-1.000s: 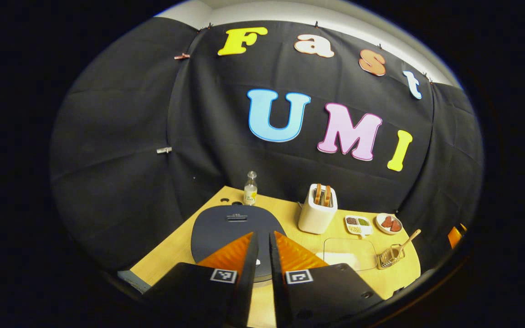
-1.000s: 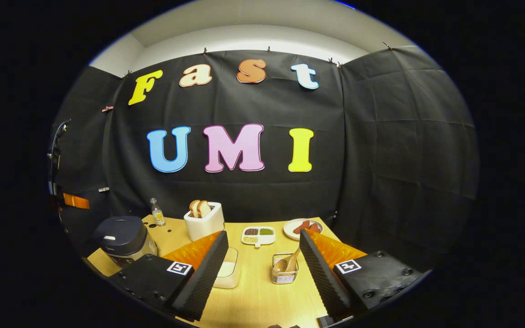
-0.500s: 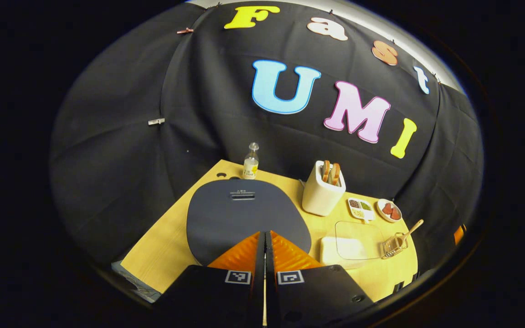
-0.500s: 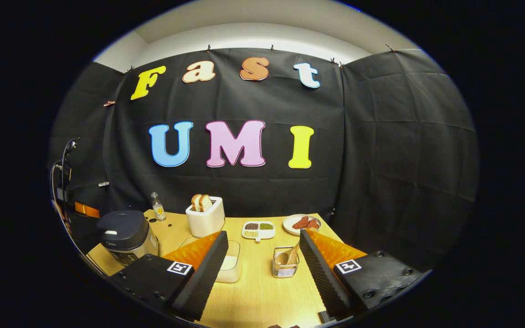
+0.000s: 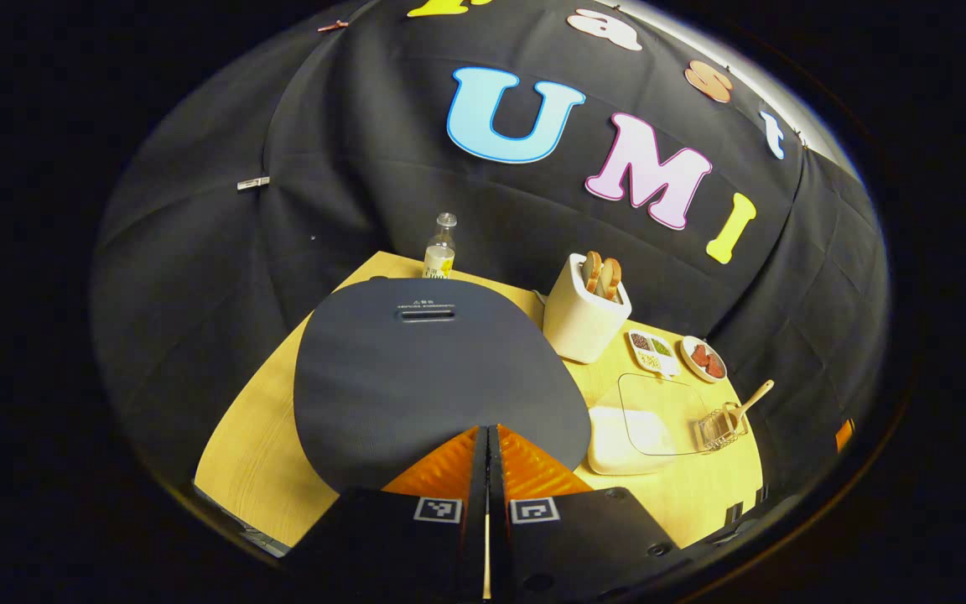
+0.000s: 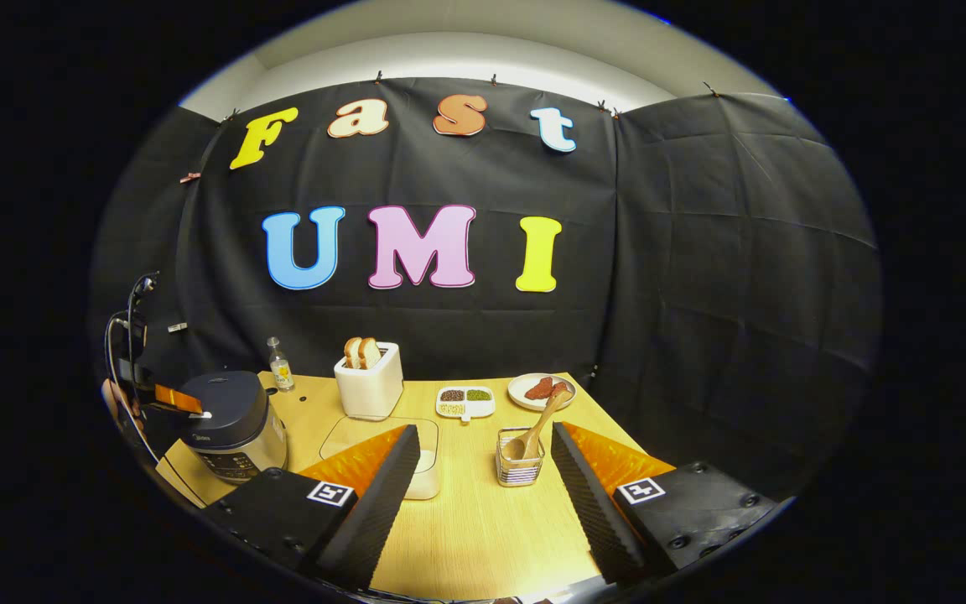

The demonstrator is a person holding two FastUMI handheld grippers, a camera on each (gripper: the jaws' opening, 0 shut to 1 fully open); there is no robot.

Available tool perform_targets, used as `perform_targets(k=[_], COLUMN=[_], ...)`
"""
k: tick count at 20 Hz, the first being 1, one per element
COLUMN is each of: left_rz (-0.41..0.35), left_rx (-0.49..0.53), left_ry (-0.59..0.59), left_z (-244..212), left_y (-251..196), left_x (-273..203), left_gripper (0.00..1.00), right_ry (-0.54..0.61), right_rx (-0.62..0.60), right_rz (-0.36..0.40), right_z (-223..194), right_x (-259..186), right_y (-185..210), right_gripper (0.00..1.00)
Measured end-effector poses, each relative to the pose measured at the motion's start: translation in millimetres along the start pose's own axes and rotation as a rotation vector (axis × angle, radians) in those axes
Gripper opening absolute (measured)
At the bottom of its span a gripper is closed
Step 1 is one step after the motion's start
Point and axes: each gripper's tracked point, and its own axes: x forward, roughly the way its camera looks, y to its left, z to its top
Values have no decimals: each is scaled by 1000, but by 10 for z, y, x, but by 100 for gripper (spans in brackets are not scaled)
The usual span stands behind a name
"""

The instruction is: Close the left gripper, press the button to open the rice cooker; take a wooden spoon from the chopstick holder with the right hand, scoop a spoonful of rice and pour it into the rice cooker, then put the wooden spoon back into the chopstick holder.

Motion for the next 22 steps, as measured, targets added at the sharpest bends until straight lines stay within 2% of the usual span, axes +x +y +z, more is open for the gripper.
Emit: perform_targets(k=[4,9,13,14,18,20,22], left_rz=[-2,33,98,107,131,190,228], left_rx=[16,-7,0,-5,-8,13,43], left_ry=[5,-34,-22,-30,-48,-33,-90], left_z=[-57,-81,-133,-103,-79,-50,205], left_y=[8,3,43,31,27,55,-25], left_x=[11,12,57,25,15,-9,-202], left_gripper=[10,8,5,7,7,7,7], right_ry=[-6,-13,15,15,16,18,26], right_rx=[-7,21,47,48,36,47,42], right_rz=[-2,11,59,69,94,93,95], right_z=[-5,29,-21,-11,6,26,-7], right_x=[-30,204,399,440,593,666,727], right_y=[62,61,97,87,37,-13,-24], right_gripper=[98,98,98,98,98,98,98])
